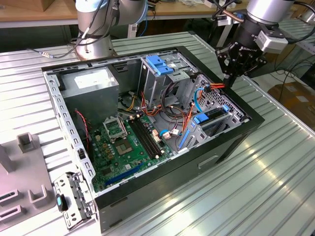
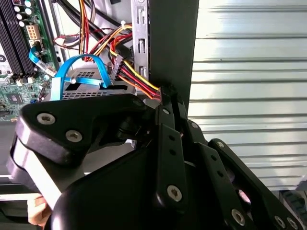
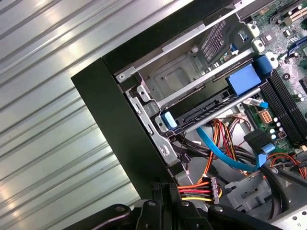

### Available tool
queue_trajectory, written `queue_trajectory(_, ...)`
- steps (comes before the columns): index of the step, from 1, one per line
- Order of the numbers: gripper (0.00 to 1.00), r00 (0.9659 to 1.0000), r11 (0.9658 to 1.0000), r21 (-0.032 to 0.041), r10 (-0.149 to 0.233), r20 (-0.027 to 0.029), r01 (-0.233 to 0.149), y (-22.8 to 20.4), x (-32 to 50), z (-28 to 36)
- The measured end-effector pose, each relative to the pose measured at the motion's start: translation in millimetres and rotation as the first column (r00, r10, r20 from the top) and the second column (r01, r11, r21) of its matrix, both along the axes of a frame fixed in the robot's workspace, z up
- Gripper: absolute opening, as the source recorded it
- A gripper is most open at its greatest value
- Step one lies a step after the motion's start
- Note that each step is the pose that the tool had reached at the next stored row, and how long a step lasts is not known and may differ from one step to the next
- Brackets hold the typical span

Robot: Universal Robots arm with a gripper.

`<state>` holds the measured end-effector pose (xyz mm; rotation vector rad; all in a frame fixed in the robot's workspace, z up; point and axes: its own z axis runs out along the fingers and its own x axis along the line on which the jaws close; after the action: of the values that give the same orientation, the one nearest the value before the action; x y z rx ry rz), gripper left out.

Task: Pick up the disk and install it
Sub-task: 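Insert the disk into the insertion slot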

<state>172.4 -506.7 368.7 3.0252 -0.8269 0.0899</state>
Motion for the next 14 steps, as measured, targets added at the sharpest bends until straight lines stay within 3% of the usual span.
queue_trajectory(10, 0.17, 1.0000, 1.0000, 0.0002, -0.006, 0.0001, 0.006, -0.4, -10.7, -0.1)
queue_trajectory(12, 0.17, 0.9987, 0.9987, 0.0002, -0.051, 0.0001, 0.051, -0.3, -10.7, -0.2)
queue_trajectory(14, 0.17, 0.9949, 0.9949, -0.0002, -0.101, 0.0001, 0.101, -0.3, -10.7, -0.3)
